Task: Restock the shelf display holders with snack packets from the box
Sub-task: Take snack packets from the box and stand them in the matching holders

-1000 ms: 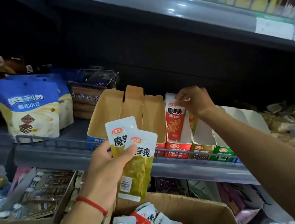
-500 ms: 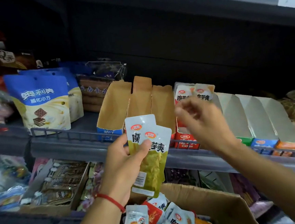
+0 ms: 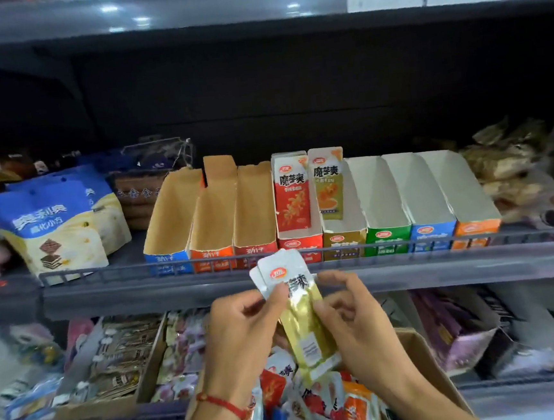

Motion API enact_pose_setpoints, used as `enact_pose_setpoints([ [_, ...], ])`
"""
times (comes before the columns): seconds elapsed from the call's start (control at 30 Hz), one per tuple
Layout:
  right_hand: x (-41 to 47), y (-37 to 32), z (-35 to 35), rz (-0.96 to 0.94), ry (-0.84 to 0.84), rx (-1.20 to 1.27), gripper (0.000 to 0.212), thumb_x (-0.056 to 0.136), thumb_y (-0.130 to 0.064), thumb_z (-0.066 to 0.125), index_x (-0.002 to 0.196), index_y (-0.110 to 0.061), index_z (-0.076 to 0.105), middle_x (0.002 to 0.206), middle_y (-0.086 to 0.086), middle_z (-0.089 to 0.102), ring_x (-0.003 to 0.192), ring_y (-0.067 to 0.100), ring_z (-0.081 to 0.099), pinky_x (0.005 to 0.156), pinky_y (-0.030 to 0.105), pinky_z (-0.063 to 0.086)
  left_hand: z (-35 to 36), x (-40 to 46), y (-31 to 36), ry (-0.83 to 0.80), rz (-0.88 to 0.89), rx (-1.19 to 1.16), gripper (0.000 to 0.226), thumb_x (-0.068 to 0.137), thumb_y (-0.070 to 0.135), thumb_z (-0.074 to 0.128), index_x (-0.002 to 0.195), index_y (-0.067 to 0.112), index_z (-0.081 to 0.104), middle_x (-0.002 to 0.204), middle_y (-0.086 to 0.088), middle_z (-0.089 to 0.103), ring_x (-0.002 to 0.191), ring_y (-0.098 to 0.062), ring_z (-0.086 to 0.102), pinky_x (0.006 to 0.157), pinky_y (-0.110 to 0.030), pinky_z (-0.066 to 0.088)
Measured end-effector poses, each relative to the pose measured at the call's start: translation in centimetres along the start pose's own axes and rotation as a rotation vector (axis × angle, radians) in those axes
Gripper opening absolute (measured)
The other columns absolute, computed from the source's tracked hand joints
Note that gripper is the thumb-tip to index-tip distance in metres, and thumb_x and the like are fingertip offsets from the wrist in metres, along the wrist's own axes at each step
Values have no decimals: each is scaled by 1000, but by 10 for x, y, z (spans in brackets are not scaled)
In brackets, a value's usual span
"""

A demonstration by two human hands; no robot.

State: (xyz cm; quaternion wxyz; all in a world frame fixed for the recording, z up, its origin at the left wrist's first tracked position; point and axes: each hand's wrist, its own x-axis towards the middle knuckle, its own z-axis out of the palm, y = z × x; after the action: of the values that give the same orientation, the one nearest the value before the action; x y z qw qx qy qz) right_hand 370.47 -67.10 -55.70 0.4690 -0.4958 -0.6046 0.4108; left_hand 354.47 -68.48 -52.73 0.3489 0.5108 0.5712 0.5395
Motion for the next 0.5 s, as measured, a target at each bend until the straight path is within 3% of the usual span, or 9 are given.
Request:
enact_pose_setpoints([
  [0.07,-2,-2,-6,-41,5,-88,35,101,-39,58,135,-34,49,107,-17,72,101,-1,67,85,22,56,17,-1,8,69,51,120,39,91,37,73,64,8,75,55,-3,70,47,-18,68,47,-29,53],
  [0.17,-1,-10,-22,-100,-90,-262,74,87,-67,57,150,-42,31,138,-33,48,127,-11,46,108,22,41,41,6,22,126,127,182,37,89,40,74,65,13,75,56,2,69,53,-16,65,52,-39,56],
  [0.23,6,-15,-41,-106,-179,-262,55,88,-57,63,138,-50,41,126,-36,57,118,-12,52,101,19,44,50,13,33,-10,124,154,33,88,45,74,71,17,78,65,4,73,62,-11,68,60,-42,61],
  [0.33,17,-16,-71,-48,-209,-15,14,100,-31,58,108,-38,67,88,-6,71,80,2,63,72,26,50,53,24,53,-211,149,225,39,85,60,69,85,22,81,81,-2,77,78,-10,71,76,-46,58],
  [0.4,23,-13,-86,45,-229,213,29,97,-37,53,98,-20,77,76,7,63,67,18,57,65,34,46,55,39,67,-190,231,338,37,87,59,66,108,30,76,98,10,75,90,-2,68,80,-32,60],
  [0.47,29,-10,-94,168,-326,453,46,88,-43,57,104,-4,76,82,19,59,63,24,52,63,34,43,58,55,84,-232,291,494,42,91,46,68,131,38,59,118,22,64,103,4,61,79,-13,52],
  [0.5,33,-8,-96,221,-387,580,53,85,-44,62,109,2,73,83,23,59,61,25,51,60,34,43,61,63,91,-296,278,505,40,93,37,70,131,36,59,120,18,64,101,3,62,77,-10,51],
])
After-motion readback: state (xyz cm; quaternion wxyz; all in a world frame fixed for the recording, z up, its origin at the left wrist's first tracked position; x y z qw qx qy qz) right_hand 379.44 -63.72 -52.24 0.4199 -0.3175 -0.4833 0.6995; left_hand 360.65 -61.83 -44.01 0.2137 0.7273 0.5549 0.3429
